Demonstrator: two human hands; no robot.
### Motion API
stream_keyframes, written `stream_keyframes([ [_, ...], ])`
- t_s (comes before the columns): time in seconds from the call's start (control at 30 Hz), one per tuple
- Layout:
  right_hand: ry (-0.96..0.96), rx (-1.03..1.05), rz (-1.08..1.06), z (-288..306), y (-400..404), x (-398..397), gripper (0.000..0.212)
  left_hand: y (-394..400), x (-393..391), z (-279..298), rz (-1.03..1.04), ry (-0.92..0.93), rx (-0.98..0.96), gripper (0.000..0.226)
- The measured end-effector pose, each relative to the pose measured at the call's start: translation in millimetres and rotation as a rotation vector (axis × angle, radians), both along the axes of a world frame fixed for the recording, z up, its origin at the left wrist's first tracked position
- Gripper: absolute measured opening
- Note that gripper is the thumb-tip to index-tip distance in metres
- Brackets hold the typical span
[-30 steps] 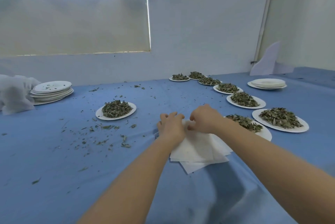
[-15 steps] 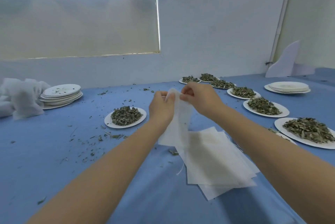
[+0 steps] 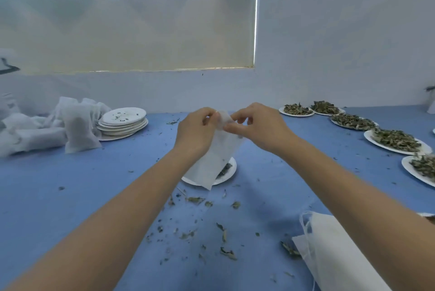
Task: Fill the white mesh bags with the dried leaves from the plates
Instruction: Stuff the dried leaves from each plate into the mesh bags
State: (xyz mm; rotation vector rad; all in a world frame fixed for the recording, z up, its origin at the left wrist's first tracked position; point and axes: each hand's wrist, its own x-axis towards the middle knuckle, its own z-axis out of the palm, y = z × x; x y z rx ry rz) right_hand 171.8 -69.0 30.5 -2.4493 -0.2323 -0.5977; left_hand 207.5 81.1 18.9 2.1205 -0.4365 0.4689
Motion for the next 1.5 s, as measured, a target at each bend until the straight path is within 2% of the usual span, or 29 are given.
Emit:
stream_keyframes([
  [0.1,0.035,0.168,0.072,-1.1,10.5,12.6,0.021,8.4,9.7,-1.1,-0.002,-0.041,0.036,0.016],
  [0.27,0.113,0.298,0.197,-1.2,25.5,24.2,0.035,16.1,21.4,0.1,-0.003,-0.106,-0.002,0.016],
  [0.4,0.261,0.279,0.221,0.7,33.7,35.9,0.048,24.3,26.5,1.8,-0.05,-0.152,0.04,0.018],
  [0.47,0.304,0.327,0.253,-0.4,37.8,39.5,0.04,29.4,28.6,1.6,-0.064,-0.169,0.054,0.018],
  [0.57,0.388,0.517,0.365,-6.3,46.5,42.7,0.028,40.6,27.9,2.1,-0.059,-0.212,0.119,0.022],
  [0.67,0.446,0.657,0.451,-9.5,59.3,49.9,0.028,56.5,25.5,-1.0,-0.063,-0.436,0.432,0.045],
  [0.7,0.454,0.684,0.464,-9.1,60.2,50.9,0.029,59.2,24.2,-3.7,-0.088,-0.452,0.521,0.055],
  [0.87,0.584,0.861,0.531,-14.6,72.2,62.5,0.036,73.2,27.9,-27.4,-0.143,-0.343,0.722,0.101],
  [0.93,0.636,0.933,0.582,-18.9,76.4,66.1,0.035,73.4,34.0,-37.0,-0.066,-0.404,0.76,0.094],
  [1.03,0.672,0.946,0.632,-23.1,75.7,70.0,0.026,73.9,45.2,-46.8,0.043,-0.407,0.712,0.063],
  [1.13,0.533,0.777,0.51,-29.2,66.4,73.6,0.021,79.0,55.1,-56.2,0.07,-0.363,0.649,0.055],
  [1.27,0.24,0.232,0.093,-45.2,43.7,86.3,0.012,88.1,65.7,-71.8,0.073,-0.333,0.606,0.051],
  [1.33,0.261,-0.054,0.01,-50.4,36.5,93.7,0.016,90.1,70.3,-78.6,0.066,-0.307,0.59,0.051],
  [1.4,0.392,-0.277,0.004,-55.8,34.8,101.8,0.035,89.4,74.4,-83.5,0.053,-0.284,0.585,0.051],
  [1.5,0.452,-0.375,0.031,-60.4,39.1,112.5,0.043,87.3,80.9,-87.8,0.039,-0.245,0.556,0.053],
])
